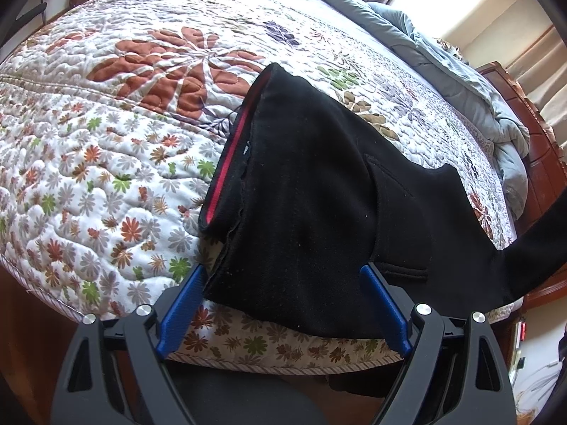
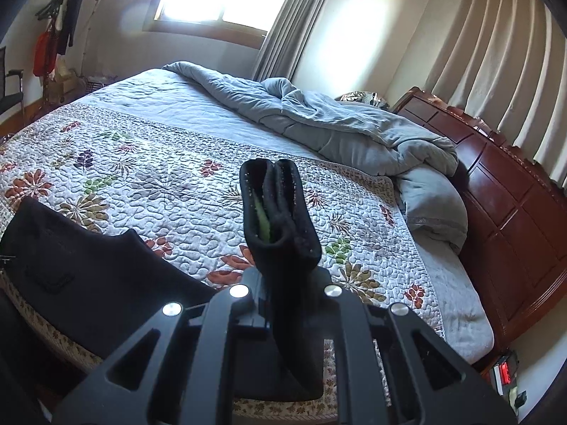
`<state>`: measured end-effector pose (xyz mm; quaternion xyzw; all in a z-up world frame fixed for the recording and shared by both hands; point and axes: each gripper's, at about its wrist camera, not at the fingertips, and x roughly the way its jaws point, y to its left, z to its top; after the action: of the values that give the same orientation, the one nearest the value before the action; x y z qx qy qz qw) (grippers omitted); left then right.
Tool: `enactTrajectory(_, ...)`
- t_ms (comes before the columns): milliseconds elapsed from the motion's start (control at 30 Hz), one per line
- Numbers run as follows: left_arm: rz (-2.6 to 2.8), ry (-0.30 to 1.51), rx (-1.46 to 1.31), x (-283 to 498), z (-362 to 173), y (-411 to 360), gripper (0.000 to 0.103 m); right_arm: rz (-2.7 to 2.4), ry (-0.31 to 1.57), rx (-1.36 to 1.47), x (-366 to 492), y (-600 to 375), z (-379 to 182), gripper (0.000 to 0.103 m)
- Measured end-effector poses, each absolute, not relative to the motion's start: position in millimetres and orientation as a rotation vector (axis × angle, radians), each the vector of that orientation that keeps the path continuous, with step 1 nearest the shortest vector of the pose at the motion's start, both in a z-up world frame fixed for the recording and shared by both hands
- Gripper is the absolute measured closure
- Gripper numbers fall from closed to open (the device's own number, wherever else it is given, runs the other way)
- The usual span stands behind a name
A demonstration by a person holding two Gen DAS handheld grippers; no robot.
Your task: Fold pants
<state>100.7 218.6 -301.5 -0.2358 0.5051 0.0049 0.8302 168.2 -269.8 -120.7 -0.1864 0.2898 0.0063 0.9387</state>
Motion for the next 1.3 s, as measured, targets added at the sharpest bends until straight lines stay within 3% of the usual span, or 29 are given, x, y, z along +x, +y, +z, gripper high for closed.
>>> enactTrajectory(1300,-0.033,1.076,-0.521,97,-304,231,0.015,0.126,0.571,-0.747,176,-184,-203,0.093)
